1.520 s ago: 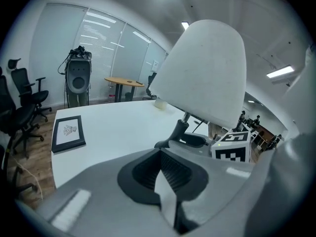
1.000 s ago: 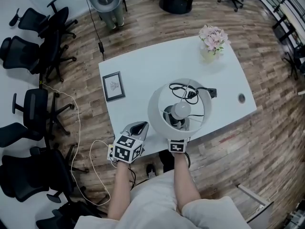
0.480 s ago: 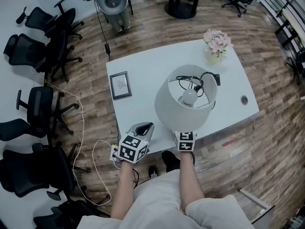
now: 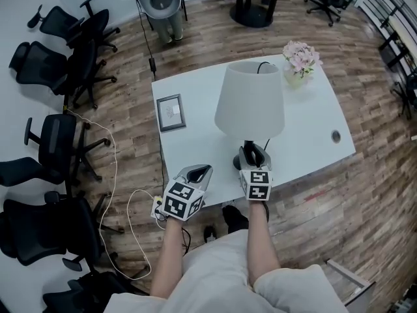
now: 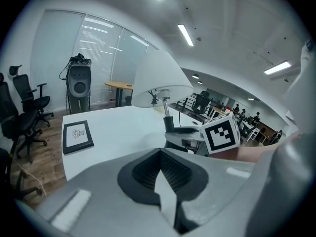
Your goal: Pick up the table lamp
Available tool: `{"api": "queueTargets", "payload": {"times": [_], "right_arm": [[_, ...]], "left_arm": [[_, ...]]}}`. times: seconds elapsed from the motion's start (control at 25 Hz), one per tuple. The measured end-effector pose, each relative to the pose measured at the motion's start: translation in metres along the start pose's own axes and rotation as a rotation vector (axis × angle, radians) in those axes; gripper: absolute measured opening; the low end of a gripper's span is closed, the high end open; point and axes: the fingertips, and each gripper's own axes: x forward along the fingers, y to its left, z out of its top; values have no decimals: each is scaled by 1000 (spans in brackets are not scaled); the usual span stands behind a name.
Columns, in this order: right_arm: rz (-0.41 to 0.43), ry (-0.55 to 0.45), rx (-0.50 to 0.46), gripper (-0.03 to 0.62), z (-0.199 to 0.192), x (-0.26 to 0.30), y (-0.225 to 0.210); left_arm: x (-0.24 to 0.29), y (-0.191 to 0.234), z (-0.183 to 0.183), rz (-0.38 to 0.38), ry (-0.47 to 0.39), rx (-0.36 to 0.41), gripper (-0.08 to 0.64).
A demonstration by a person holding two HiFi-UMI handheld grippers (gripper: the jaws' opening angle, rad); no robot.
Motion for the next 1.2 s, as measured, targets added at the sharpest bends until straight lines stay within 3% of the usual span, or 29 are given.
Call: {"api": "queueTargets", "payload": {"times": [0.32,0.72,1.2], "right_arm": [[-14,-31,-24,181,-3,-6,8],[-33,-144,-38,178,-11,-21,16],[-58,-134,-32,175,-30,-35,18]], "left_arm": [[1,-1,-1,-17,-7,10,0],[22,-19,-16,-72,31,8,0],[26,-30,-22,-89,41,27,0]]}}
